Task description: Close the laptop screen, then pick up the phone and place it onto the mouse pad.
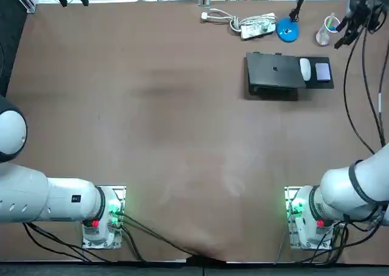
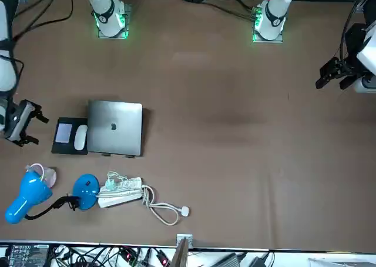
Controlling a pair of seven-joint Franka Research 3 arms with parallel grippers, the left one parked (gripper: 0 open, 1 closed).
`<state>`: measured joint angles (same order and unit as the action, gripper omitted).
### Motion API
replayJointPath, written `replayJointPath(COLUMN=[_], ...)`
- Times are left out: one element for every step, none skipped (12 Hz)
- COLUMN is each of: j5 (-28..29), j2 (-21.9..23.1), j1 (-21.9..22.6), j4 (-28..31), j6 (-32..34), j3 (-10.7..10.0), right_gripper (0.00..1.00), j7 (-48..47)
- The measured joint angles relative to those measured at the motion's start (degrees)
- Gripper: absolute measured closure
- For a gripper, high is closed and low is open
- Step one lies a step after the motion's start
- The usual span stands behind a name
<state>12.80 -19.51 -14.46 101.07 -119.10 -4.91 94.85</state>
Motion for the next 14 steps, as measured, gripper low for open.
replayJointPath(j5=[-0.32, -1.03, -1.95, -2.68, -3.03, -3.22, -3.4, -3.75, -4.22, -4.91, -5.73, -6.65, -7.26, -7.52], j2=[0.07, 0.13, 0.24, 0.34, 0.48, 0.62, 0.8, 1.01, 1.26, 1.5, 1.75, 2.05, 2.43, 2.88], j1=[0.01, 0.06, 0.16, 0.28, 0.4, 0.49, 0.56, 0.62, 0.75, 1.08, 1.68, 2.49, 3.35, 4.23], j4=[-1.91, -3.66, -5.18, -6.61, -8.11, -9.61, -10.99, -12.25, -13.39, -14.36, -15.08, -15.82, -16.55, -17.1], j6=[2.49, 4.49, 6.29, 8.11, 10.09, 11.97, 13.64, 15.03, 16.22, 17.26, 18.0, 18.74, 19.41, 19.92], j3=[0.0, 0.0, 0.0, 0.01, 0.09, 0.2, 0.3, 0.39, 0.44, 0.46, 0.48, 0.53, 0.63, 0.71], right_gripper=[0.0, 0.0, 0.0, 0.0, 0.0, 0.0, 0.0, 0.0, 0.0, 0.0, 0.0, 0.0, 0.0, 0.0], j7=[-2.59, -5.22, -7.93, -10.64, -13.31, -15.94, -18.68, -21.85, -25.31, -28.8, -32.31, -36.42, -40.56, -44.62])
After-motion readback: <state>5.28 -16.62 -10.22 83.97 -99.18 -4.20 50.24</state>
